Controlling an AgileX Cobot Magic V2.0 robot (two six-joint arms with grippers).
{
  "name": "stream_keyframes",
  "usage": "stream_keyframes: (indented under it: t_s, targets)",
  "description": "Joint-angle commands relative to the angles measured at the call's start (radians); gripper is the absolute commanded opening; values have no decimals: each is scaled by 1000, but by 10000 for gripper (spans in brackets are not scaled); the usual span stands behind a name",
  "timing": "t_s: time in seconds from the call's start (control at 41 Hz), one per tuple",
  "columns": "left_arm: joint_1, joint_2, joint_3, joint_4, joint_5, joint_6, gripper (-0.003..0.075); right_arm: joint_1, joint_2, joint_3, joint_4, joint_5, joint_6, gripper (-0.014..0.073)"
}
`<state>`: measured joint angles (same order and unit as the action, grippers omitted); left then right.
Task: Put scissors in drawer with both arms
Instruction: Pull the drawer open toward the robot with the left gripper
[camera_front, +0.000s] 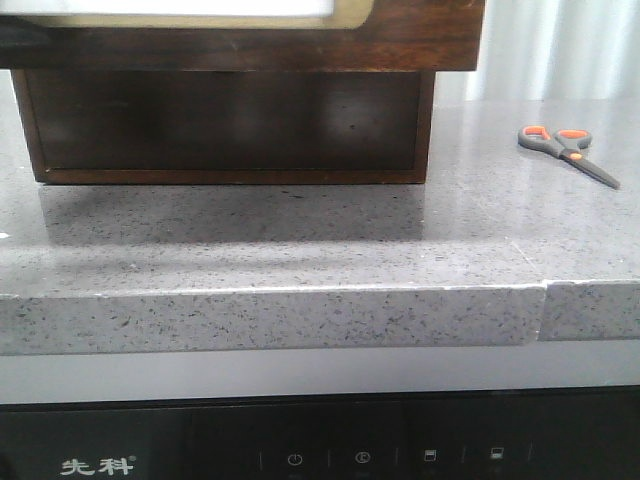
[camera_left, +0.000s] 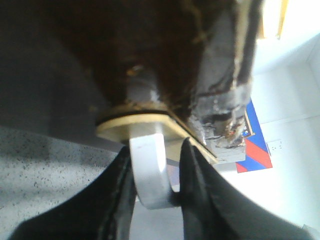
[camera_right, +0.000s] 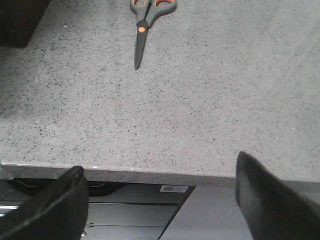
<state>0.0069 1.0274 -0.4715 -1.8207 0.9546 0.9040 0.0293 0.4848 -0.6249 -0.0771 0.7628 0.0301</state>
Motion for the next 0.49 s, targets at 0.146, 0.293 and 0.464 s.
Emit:
stream_keyframes:
  t_s: [0.146, 0.293, 0.464]
  targets:
    - [-9, -47, -26, -39, 142, 61, 109, 4, 14, -33, -16, -64, -10, 615]
    - [-9, -47, -26, -39, 140, 61, 249, 4, 14, -33, -16, -64, -10, 615]
    - [-9, -47, -26, -39, 140, 59, 493, 4, 14, -33, -16, -64, -10, 615]
